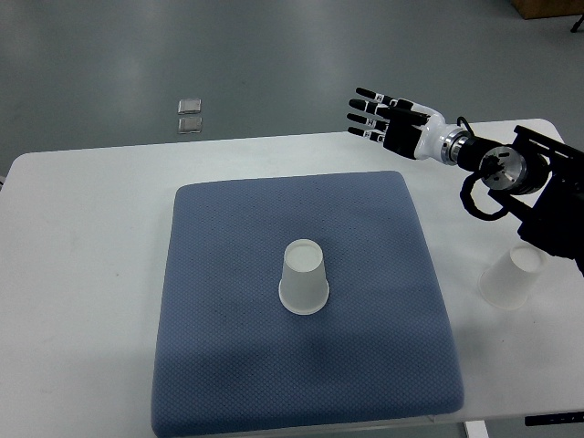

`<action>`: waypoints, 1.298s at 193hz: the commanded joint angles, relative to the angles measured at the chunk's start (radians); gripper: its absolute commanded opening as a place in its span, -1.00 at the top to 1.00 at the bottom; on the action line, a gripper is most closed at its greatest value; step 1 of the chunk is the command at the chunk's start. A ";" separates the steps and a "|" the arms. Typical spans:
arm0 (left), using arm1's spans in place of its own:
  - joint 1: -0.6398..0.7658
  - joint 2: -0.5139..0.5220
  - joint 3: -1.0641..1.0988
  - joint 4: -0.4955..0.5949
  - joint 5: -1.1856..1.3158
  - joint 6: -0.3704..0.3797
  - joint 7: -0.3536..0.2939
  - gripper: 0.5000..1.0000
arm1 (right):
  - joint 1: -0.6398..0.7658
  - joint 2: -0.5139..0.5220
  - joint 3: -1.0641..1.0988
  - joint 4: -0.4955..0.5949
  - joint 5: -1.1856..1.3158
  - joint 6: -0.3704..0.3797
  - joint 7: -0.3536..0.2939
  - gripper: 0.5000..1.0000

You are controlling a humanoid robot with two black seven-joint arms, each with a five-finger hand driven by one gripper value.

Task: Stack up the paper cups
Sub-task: 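Move the right hand outward and down toward the loose white paper cup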

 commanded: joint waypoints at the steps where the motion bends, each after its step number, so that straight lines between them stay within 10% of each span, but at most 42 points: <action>1: -0.001 0.000 0.000 -0.002 0.000 -0.003 0.000 -1.00 | 0.003 0.004 0.000 0.001 0.000 0.001 0.000 -0.75; 250: -0.002 0.000 0.003 0.015 0.000 0.009 0.000 -1.00 | 0.035 -0.068 -0.012 0.004 -0.169 0.036 0.000 -0.74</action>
